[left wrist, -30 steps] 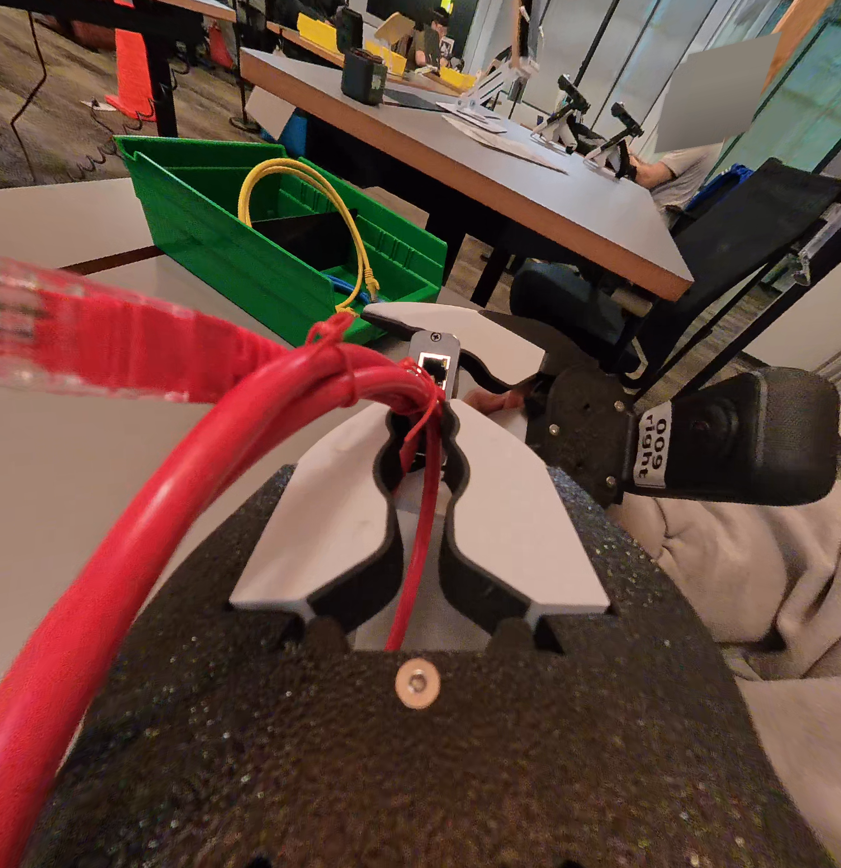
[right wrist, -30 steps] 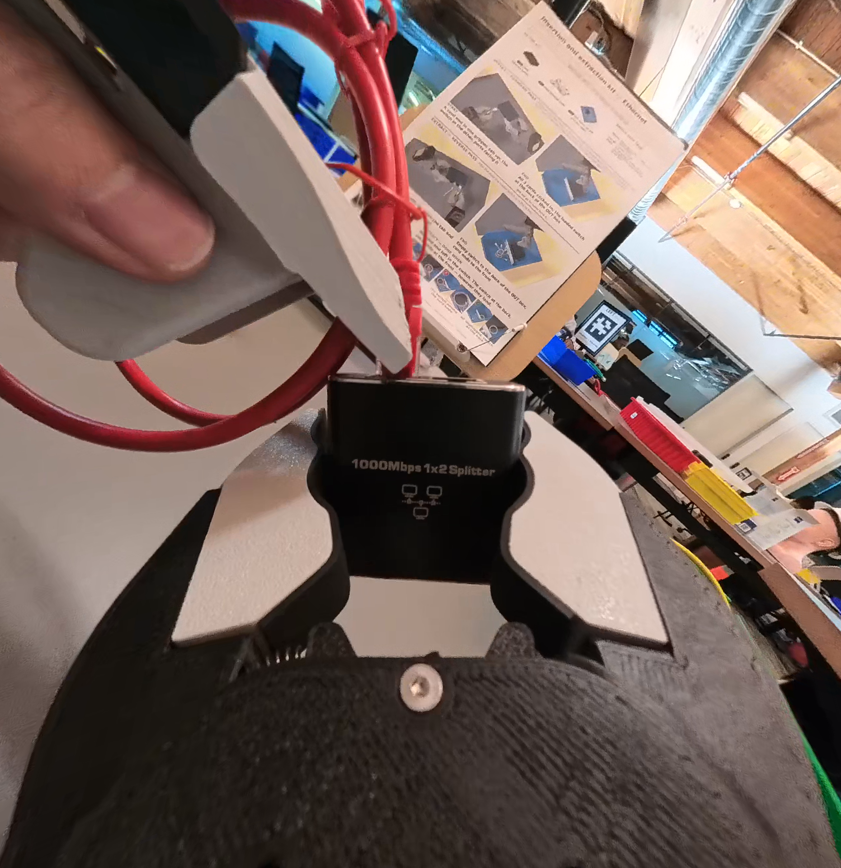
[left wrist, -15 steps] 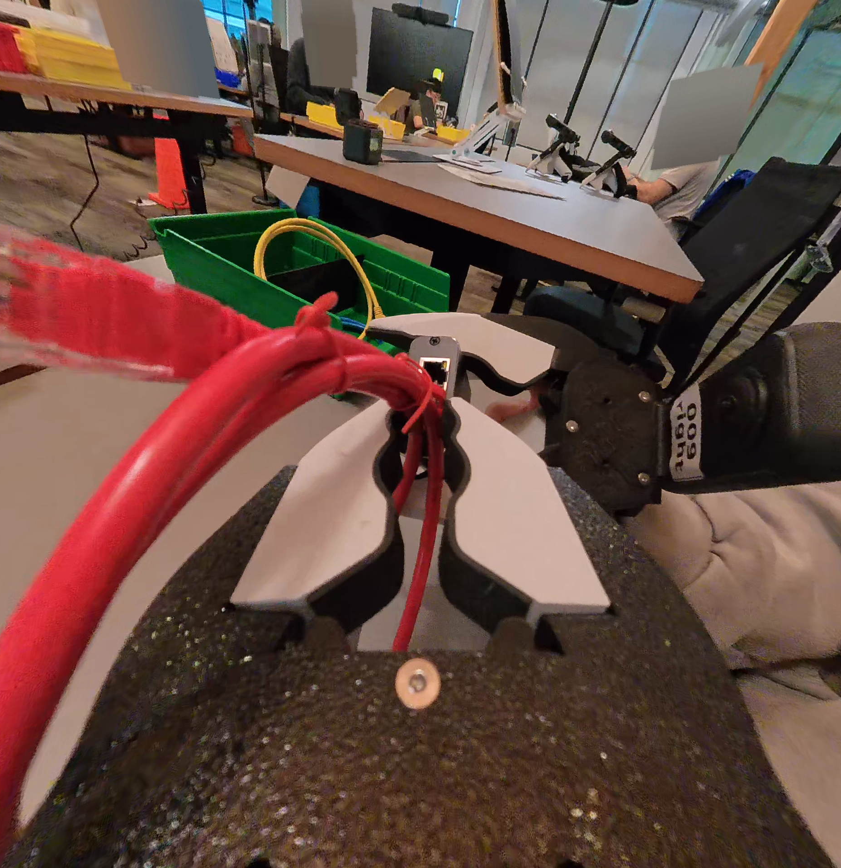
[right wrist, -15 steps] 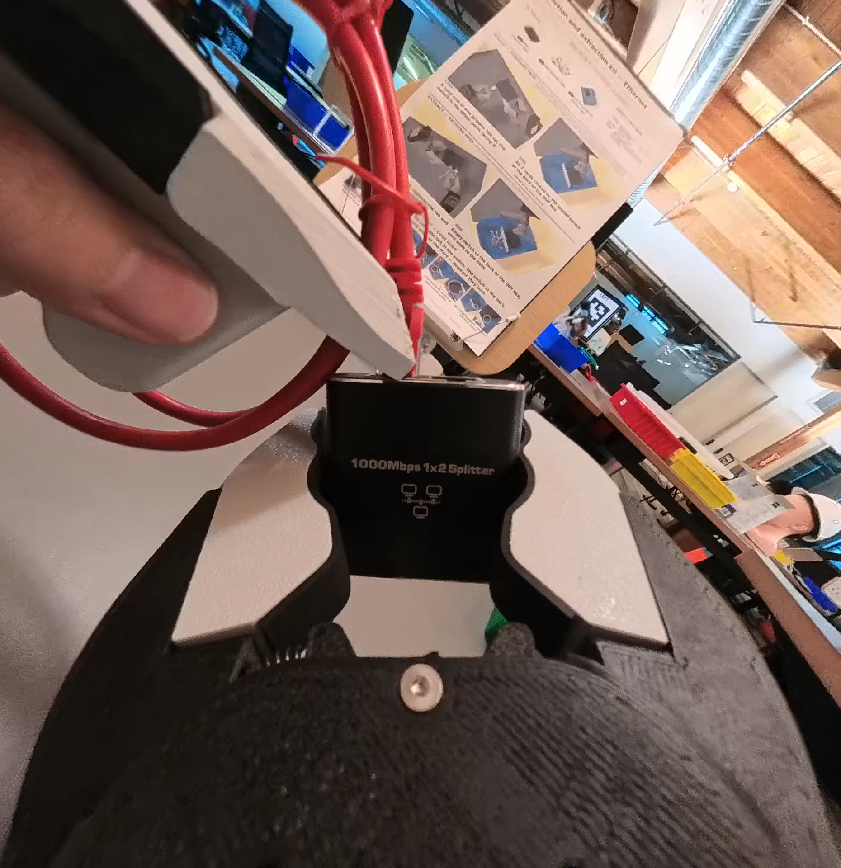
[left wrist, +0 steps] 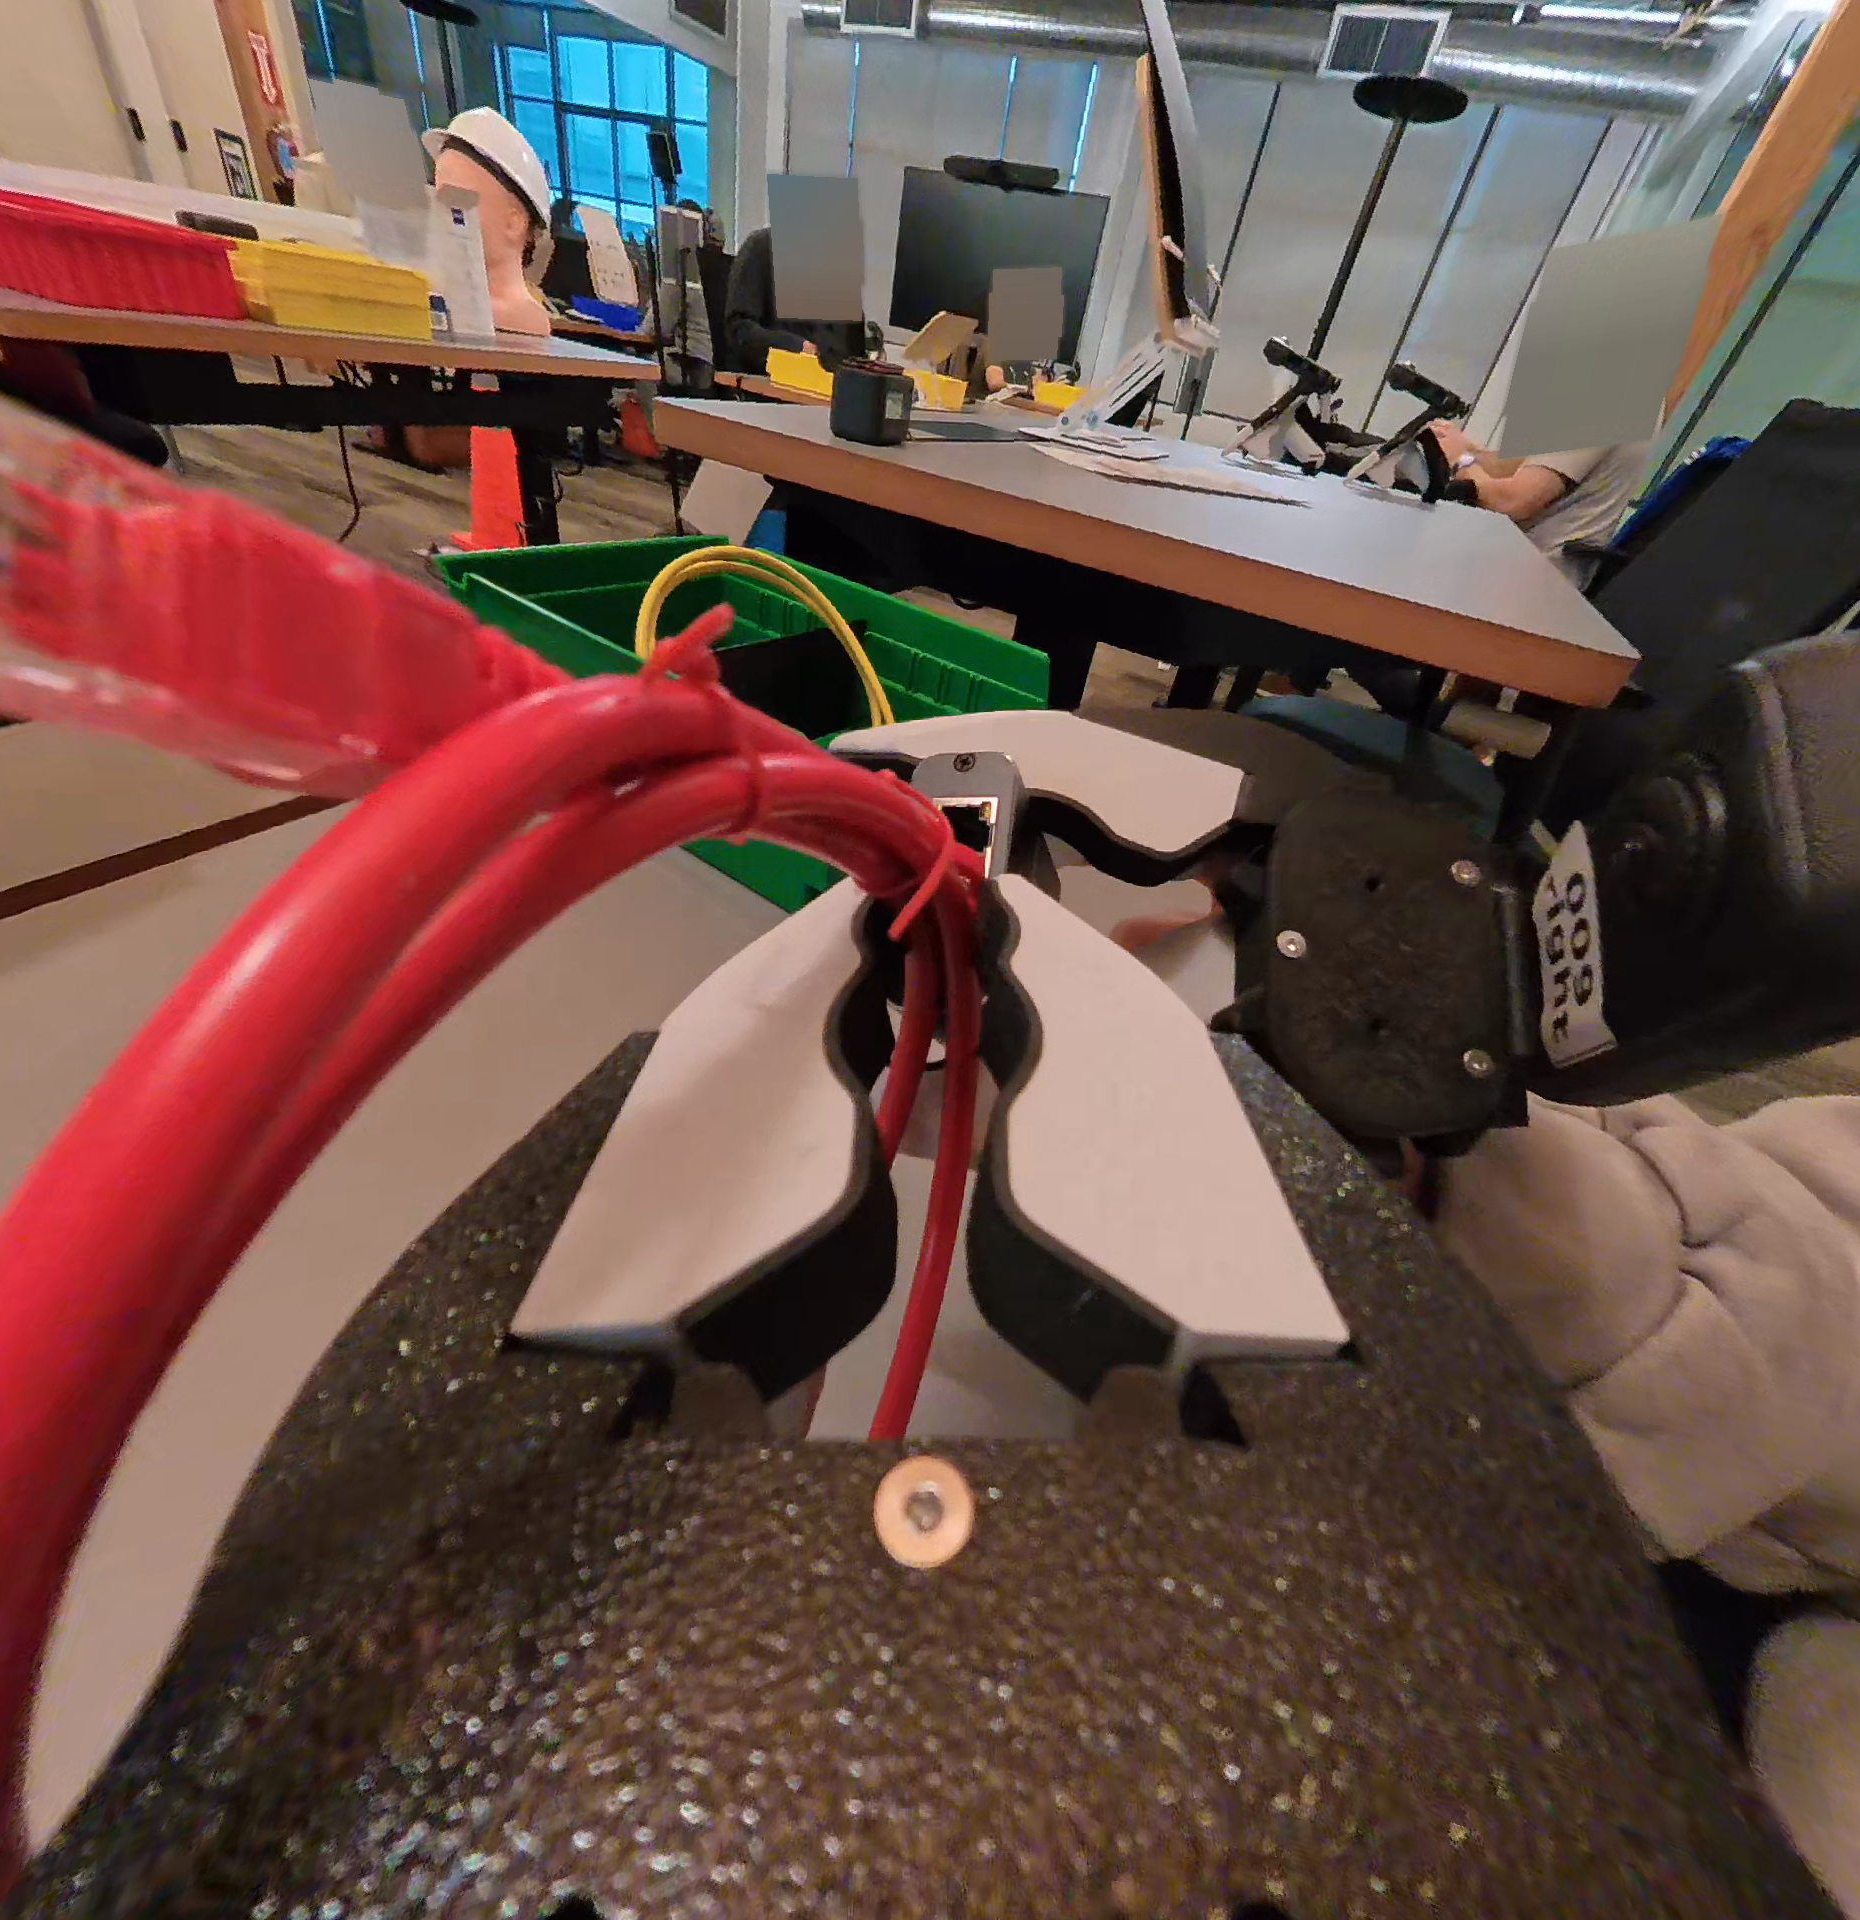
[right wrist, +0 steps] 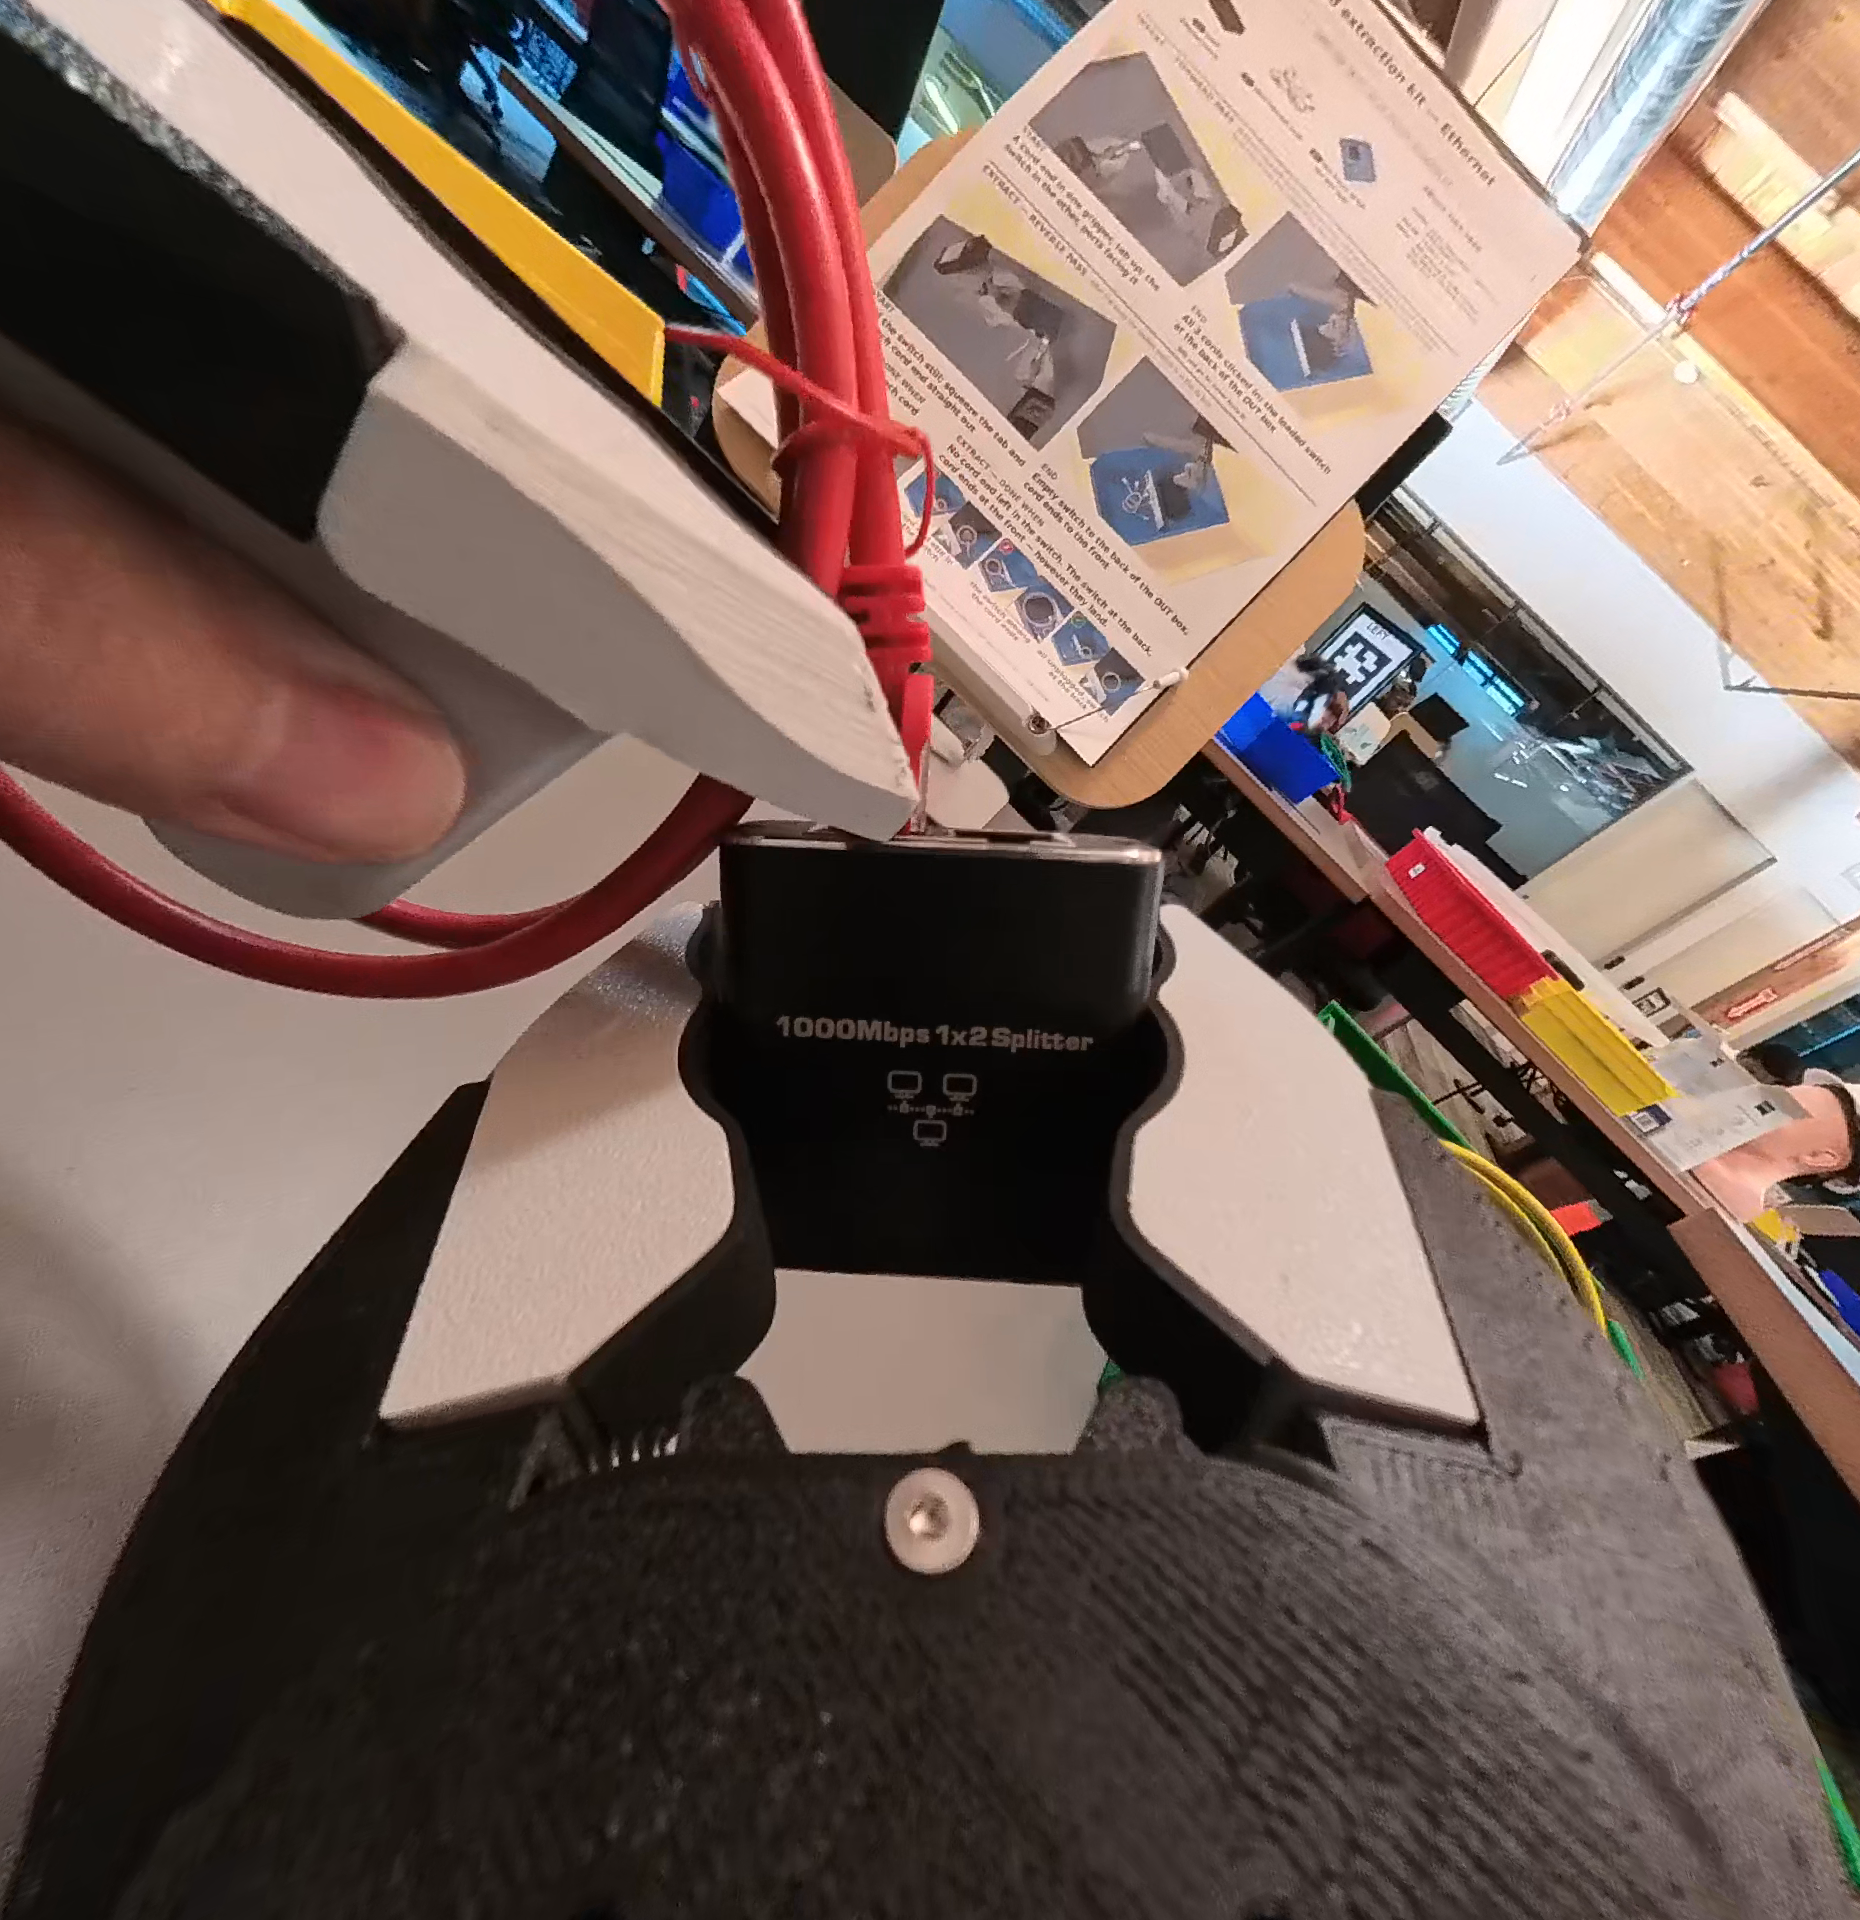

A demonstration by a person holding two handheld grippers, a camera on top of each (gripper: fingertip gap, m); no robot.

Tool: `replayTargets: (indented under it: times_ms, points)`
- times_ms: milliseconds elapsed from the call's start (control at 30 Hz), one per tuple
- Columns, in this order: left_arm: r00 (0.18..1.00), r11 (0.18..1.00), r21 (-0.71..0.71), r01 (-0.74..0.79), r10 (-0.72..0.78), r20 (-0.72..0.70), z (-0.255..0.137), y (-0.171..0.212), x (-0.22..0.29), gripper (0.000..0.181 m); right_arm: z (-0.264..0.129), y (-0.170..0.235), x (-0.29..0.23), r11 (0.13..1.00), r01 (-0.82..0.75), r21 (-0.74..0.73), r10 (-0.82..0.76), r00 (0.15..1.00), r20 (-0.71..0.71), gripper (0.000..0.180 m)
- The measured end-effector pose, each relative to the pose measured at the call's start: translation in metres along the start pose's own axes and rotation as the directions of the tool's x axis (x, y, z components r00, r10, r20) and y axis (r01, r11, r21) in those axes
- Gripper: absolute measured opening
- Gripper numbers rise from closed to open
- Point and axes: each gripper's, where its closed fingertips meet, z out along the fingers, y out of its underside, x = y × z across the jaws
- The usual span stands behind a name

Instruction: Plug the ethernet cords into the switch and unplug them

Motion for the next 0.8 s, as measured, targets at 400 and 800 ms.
replayTargets:
  times_ms: [400, 800]
  points:
    - [0.998, 0.999, 0.005, -0.032, 0.032, 0.053, 0.004, 0.002, -0.003, 0.012, 0.001, 0.003, -0.004, 0.997, -0.076, 0.031, 0.075, 0.997, 0.026, 0.076]
    - [0.997, 0.995, 0.055, 0.080, -0.081, 0.002, 0.000, -0.003, -0.001, 0.012, -0.003, -0.005, -0.003, 0.996, -0.066, 0.056, 0.064, 0.997, 0.031, 0.077]
